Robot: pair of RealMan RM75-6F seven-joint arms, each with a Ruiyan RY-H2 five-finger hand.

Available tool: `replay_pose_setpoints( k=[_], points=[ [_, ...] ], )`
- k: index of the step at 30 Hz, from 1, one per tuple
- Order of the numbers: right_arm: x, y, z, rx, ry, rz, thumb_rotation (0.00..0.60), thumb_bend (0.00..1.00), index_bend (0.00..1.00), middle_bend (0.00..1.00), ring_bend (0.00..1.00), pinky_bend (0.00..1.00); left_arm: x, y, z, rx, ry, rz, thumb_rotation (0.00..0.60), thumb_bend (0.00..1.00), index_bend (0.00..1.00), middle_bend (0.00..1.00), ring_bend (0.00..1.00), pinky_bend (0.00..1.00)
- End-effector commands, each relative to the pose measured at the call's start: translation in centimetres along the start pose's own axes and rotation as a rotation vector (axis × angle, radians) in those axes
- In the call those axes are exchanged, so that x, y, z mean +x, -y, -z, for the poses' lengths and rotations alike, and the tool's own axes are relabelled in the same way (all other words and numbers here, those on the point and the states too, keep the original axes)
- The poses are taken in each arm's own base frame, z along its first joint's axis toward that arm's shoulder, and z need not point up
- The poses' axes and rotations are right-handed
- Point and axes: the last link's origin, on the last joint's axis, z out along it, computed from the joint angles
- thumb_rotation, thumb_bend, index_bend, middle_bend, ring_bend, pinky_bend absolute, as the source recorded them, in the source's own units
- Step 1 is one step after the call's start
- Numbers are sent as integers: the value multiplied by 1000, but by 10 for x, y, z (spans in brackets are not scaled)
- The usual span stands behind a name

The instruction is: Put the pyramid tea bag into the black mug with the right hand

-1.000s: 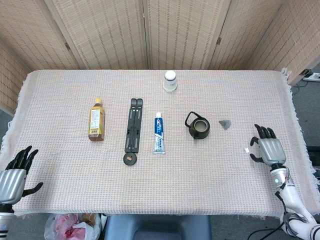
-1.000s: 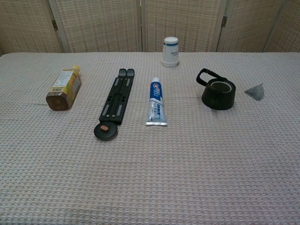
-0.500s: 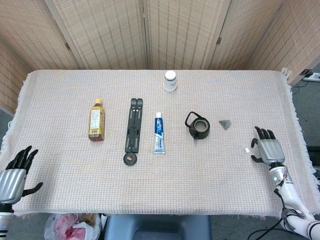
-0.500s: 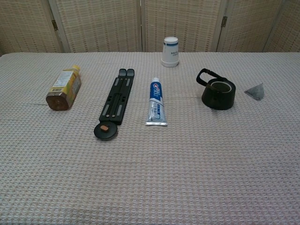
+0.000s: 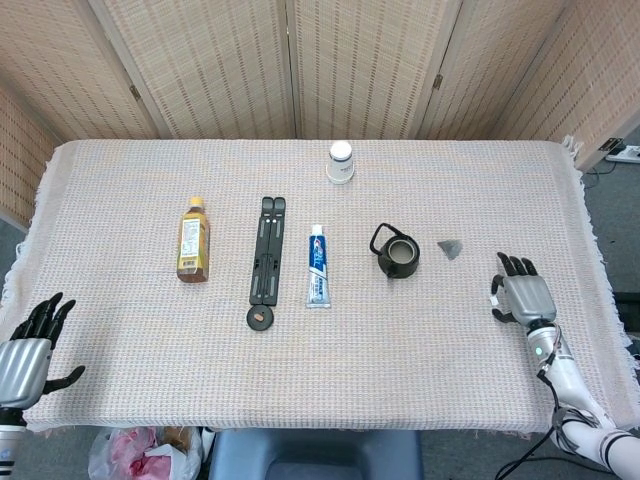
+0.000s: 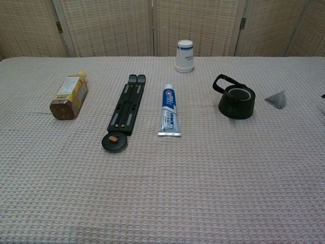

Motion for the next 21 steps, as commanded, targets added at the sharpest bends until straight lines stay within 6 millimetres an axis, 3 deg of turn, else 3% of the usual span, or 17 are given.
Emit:
replay_pose_setpoints(
  k=[1,21],
  points=[
    [0,-1,-1,-5,7,1,600,189,485,0,0,0,0,1,0,0,1,0,600,222,0,0,0,250],
    [-1,0,-12,-18,58,-5,600,208,485,0,0,0,0,2,-2,1,5,4,600,222,0,0,0,250]
  ],
)
